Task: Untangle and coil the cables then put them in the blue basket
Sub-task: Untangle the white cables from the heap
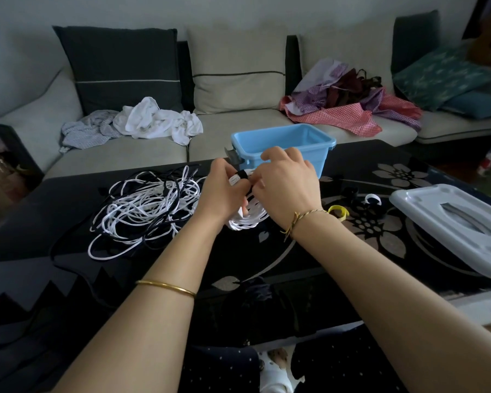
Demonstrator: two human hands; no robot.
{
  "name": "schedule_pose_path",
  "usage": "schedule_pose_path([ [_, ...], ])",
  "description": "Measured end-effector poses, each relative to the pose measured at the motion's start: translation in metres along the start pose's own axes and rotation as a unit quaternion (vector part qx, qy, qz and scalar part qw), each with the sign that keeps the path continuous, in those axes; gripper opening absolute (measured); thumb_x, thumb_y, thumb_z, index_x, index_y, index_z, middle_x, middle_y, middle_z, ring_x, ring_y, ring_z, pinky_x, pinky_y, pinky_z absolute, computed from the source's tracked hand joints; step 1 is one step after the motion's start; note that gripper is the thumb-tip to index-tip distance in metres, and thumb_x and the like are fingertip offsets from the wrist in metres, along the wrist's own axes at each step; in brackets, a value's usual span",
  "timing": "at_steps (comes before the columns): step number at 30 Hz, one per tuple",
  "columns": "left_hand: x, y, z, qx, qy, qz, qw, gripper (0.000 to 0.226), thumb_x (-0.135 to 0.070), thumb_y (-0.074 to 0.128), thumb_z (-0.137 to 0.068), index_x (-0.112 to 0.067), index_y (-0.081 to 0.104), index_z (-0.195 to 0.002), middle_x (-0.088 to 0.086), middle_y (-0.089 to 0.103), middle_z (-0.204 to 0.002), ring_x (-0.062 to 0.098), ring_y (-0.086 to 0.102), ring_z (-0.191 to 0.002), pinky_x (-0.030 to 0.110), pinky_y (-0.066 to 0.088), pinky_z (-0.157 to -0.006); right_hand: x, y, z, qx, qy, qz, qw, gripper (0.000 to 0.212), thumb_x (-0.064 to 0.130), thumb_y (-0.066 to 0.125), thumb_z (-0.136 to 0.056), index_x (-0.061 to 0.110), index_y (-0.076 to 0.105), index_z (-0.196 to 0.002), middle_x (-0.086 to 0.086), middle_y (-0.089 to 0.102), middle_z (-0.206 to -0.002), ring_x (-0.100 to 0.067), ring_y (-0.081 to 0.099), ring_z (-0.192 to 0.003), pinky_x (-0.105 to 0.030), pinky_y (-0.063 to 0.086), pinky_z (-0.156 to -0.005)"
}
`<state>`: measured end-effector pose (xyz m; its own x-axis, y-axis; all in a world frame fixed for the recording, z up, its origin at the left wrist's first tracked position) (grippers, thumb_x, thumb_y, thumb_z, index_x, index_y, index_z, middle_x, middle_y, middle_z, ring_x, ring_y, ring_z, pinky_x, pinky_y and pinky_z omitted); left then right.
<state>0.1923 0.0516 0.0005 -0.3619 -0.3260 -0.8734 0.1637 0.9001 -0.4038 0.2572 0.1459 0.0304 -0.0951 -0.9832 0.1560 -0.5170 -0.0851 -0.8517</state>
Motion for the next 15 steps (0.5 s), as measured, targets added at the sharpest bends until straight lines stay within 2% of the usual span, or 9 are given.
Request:
schedule_pose_path([
  [8, -0.0031, -0.0035, 0.0, -0.016, 0.018, -0.013, 1.0, 0.022, -0.013, 0.06, -0.085, -0.009, 0.04, -0.093, 0.005, 0.055, -0.061, 0.006, 0.046, -0.031, 0.019, 0.032, -0.036, -0.0007, 0.0012, 0.0008, -0.003, 0.004, -0.01, 1.0, 0.026, 0.023, 0.05, -0.09, 0.024, 0.07, -0.107, 0.002, 0.047, -0.13, -0.026, 0.039, -0.118, -0.035, 0.036, -0.086],
  [12, -0.0023, -0.0035, -0.0015, -0.014, 0.014, -0.013, 1.0, 0.017, -0.004, 0.052, -0.084, -0.01, 0.037, -0.091, 0.006, 0.054, -0.058, 0.007, 0.046, -0.032, 0.017, 0.031, -0.036, 0.0005, 0.001, 0.0012, -0.012, 0.001, 0.003, 1.0, 0.027, 0.026, 0.049, -0.089, 0.025, 0.07, -0.107, 0.004, 0.043, -0.138, -0.027, 0.037, -0.121, -0.037, 0.037, -0.089],
  [15, 0.0014, -0.0025, -0.0016, -0.005, 0.005, -0.018, 1.0, 0.017, -0.004, 0.05, -0.084, -0.015, 0.036, -0.085, 0.004, 0.054, -0.053, 0.011, 0.049, -0.036, 0.021, 0.035, -0.043, 0.0002, 0.0031, 0.0007, -0.014, 0.0, 0.005, 1.0, 0.026, 0.029, 0.048, -0.091, 0.025, 0.07, -0.105, 0.005, 0.043, -0.138, -0.025, 0.037, -0.121, -0.037, 0.037, -0.089],
])
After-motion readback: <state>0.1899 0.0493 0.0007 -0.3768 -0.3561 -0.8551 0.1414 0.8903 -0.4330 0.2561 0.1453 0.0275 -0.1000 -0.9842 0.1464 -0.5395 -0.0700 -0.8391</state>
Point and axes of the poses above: each hand's wrist, its own z-axis away from the middle knuckle, its own y-axis out of the palm, x = y × z, the point moved 5 cm from there along -z, towards the middle knuckle
